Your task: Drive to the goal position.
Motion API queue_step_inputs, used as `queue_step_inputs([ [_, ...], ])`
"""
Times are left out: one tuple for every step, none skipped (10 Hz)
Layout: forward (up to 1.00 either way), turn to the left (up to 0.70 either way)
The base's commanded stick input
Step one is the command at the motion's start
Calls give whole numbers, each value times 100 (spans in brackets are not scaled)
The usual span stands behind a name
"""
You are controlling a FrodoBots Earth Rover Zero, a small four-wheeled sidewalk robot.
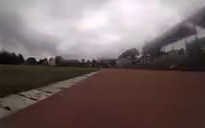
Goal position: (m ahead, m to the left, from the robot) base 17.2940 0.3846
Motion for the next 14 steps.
queue_step_inputs([
  [70, 2],
  [70, 2],
  [70, 0],
  [70, 4],
  [70, -4],
  [70, -27],
  [70, -24],
  [70, 1],
  [70, 4],
  [70, 4],
  [70, 0],
  [70, 0],
  [70, 0],
  [70, 0],
])
